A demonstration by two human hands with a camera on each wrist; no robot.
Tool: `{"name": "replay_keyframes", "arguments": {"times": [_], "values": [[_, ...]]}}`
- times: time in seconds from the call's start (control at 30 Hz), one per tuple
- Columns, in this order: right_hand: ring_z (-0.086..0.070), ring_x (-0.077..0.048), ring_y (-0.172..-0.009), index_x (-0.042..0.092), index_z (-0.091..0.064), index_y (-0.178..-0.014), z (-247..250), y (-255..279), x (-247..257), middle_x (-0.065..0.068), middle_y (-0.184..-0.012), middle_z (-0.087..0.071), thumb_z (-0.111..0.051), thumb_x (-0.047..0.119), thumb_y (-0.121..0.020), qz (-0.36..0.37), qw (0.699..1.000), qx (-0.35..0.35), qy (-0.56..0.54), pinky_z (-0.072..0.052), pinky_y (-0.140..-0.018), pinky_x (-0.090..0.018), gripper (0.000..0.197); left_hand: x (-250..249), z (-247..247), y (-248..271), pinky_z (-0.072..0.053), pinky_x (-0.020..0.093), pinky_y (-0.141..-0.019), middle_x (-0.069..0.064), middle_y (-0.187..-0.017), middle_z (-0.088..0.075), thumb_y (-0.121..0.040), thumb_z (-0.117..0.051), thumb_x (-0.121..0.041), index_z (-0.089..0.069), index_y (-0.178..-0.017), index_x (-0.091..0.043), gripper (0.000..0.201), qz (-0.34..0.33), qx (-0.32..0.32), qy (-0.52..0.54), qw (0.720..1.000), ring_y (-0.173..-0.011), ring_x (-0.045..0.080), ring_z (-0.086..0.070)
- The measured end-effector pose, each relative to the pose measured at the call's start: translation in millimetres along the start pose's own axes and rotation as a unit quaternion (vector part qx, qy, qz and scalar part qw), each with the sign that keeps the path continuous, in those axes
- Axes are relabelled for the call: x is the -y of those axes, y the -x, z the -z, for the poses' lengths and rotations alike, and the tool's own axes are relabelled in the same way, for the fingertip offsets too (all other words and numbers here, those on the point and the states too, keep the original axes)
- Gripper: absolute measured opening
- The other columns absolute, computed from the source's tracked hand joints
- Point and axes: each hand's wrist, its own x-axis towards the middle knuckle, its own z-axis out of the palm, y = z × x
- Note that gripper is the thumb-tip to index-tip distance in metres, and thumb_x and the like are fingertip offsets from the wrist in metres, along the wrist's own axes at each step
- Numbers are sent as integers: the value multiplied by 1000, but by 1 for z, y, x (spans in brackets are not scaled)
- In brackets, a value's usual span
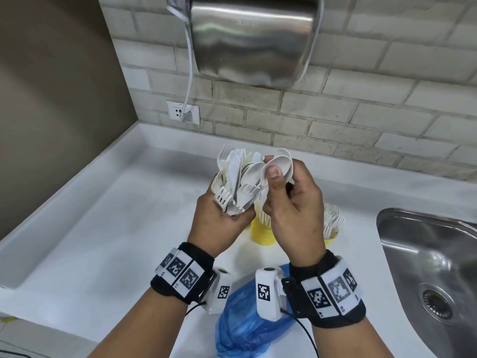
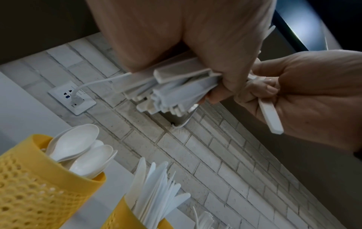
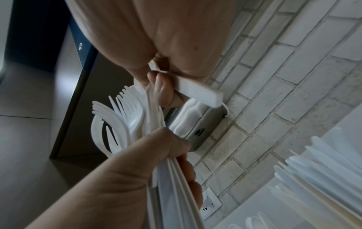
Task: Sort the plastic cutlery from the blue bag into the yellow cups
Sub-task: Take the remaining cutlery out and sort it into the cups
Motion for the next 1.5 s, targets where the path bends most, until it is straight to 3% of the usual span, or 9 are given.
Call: {"name": "replay_keyframes", "arguments": {"times": [0.1,0.27,0.43,0.6,0.73,0.9,1.07,1.33,1.5], "values": [[-59,-23,-78,22,-66,-102,-1,1,4,-12,-93,-63,-54,44,-104,32,999,-32,12,-51,-73,-49,25,0,0,0,-51,13,-77,-13,-96,-75,-77,-80,-8,-68,-114,-13,39,0,3,2,1000,-91,0,-71],[-65,-22,-84,2,-62,-105,0,-3,13,-11,-97,-68,-44,22,-110,20,992,-104,-74,-54,-76,-38,27,4,-1,1,-56,22,-79,-11,-97,-76,-77,-83,-11,-69,-112,-17,38,18,11,-3,1000,-92,5,-73],[-71,-39,-87,13,-53,-108,13,-15,28,-17,-92,-71,-33,30,-112,-25,954,-169,-246,-57,-84,-54,27,7,-1,3,-54,18,-79,-13,-95,-76,-79,-81,-8,-70,-110,-16,33,19,6,-1,1000,-92,3,-72],[-45,-22,-46,17,-48,-111,24,-18,33,-5,-64,-44,-32,37,-112,-70,929,-212,-295,-51,-52,-35,26,7,-2,3,-54,20,-81,-9,-95,-76,-80,-81,-8,-69,-108,-13,31,12,9,1,1000,-93,6,-73],[-21,-15,-51,15,-60,-99,28,-17,25,-2,-65,-29,-54,26,-98,-116,945,-157,-263,-19,-46,-24,13,6,-1,1,-53,18,-79,-11,-91,-75,-80,-80,-4,-70,-107,-11,29,6,11,8,1000,-90,5,-73],[-39,-9,-52,8,-71,-94,29,-4,25,6,-66,-51,-71,11,-92,-8,999,-21,-31,-38,-53,-21,4,5,-1,1,-52,16,-79,-18,-90,-75,-80,-79,-3,-70,-110,-13,33,11,12,25,1000,-88,1,-72],[-40,-10,-53,20,-74,-94,30,-8,24,8,-83,-46,-81,9,-85,75,992,18,99,-38,-56,-21,16,1,-1,1,-54,19,-83,-10,-102,-77,-80,-80,-5,-68,-117,-15,40,8,15,35,999,-98,6,-73],[-50,-17,-63,24,-67,-89,28,-12,30,-3,-82,-56,-74,15,-92,93,990,18,106,-44,-62,-29,13,5,0,3,-57,28,-82,-4,-99,-76,-78,-83,-10,-67,-114,-15,40,10,15,12,1000,-94,10,-73],[-47,-13,-59,28,-55,-91,29,-15,32,12,-72,-51,-64,19,-100,48,999,-20,14,-42,-57,-34,15,4,1,9,-56,24,-84,0,-104,-75,-81,-84,-17,-70,-117,-19,38,14,26,1,1000,-96,8,-72]]}}
